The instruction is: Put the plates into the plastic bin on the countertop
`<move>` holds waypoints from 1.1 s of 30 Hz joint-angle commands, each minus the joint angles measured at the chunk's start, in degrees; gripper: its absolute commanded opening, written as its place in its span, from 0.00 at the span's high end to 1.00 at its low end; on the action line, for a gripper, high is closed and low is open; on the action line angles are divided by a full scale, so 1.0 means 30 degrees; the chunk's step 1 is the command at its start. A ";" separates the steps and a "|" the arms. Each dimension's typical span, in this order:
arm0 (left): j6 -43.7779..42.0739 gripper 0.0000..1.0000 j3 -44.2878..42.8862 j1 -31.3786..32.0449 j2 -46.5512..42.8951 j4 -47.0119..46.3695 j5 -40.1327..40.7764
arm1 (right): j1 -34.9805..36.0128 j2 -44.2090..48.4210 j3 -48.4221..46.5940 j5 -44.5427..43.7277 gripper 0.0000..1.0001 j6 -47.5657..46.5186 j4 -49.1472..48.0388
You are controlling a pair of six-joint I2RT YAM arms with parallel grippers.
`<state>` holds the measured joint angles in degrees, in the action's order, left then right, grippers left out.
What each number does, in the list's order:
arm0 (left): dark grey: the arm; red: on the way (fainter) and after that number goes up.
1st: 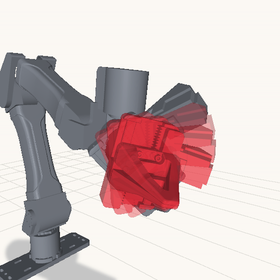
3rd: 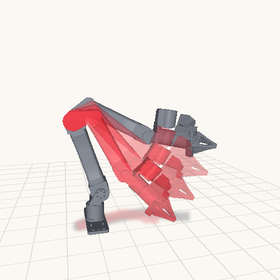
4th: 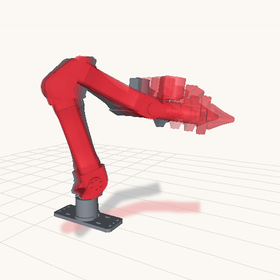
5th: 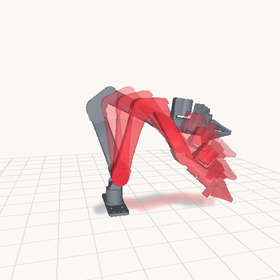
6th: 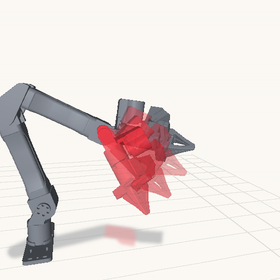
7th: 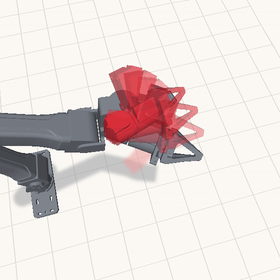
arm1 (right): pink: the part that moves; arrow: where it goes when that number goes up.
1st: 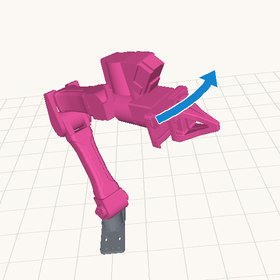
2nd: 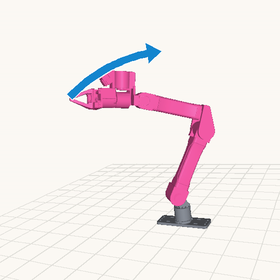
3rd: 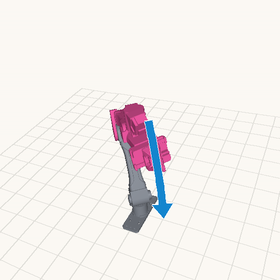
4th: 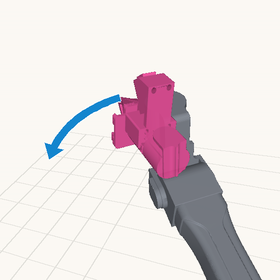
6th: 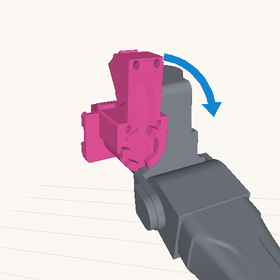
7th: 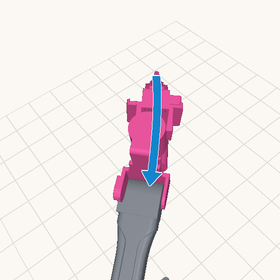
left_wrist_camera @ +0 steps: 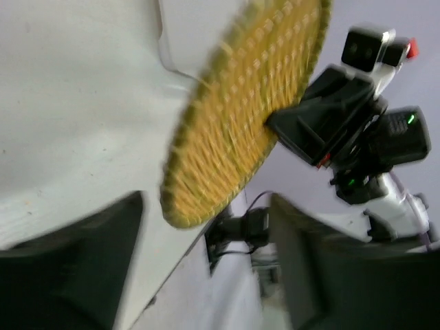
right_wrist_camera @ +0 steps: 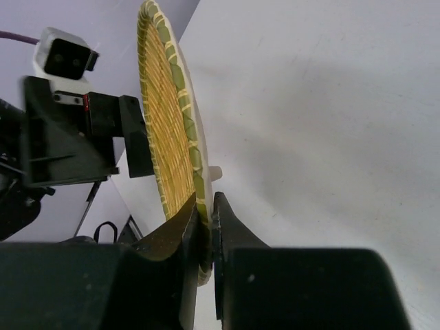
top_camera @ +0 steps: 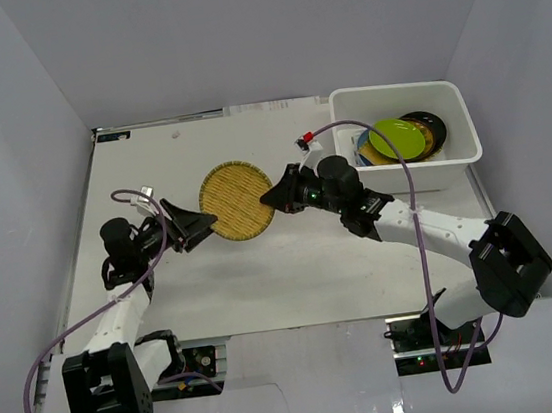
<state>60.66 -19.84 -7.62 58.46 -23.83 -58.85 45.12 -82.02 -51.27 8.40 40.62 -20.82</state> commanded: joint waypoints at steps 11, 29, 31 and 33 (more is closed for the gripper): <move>-1.0199 0.02 -0.4373 0.5465 -0.2874 0.9493 0.1504 | -1.1428 0.3815 -0.2831 -0.1280 0.92 -0.2026 0.4501; -1.0759 0.02 -0.4872 0.6406 -0.2904 1.0669 0.2360 | -1.8234 -0.0931 -0.3299 -0.0898 0.87 -0.2670 0.6644; -1.0817 0.02 -0.4873 0.6406 -0.2845 1.0640 0.2390 | -1.8235 -0.1020 -0.3331 -0.1245 0.80 -0.2759 0.6909; -1.0817 0.02 -0.4873 0.6406 -0.2757 1.0699 0.2390 | -1.8235 -0.0555 -0.3244 -0.2442 0.51 -0.2788 0.7612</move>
<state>29.50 -32.01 11.38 50.37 7.66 -52.10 -9.74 -85.30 -58.65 3.77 34.28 0.34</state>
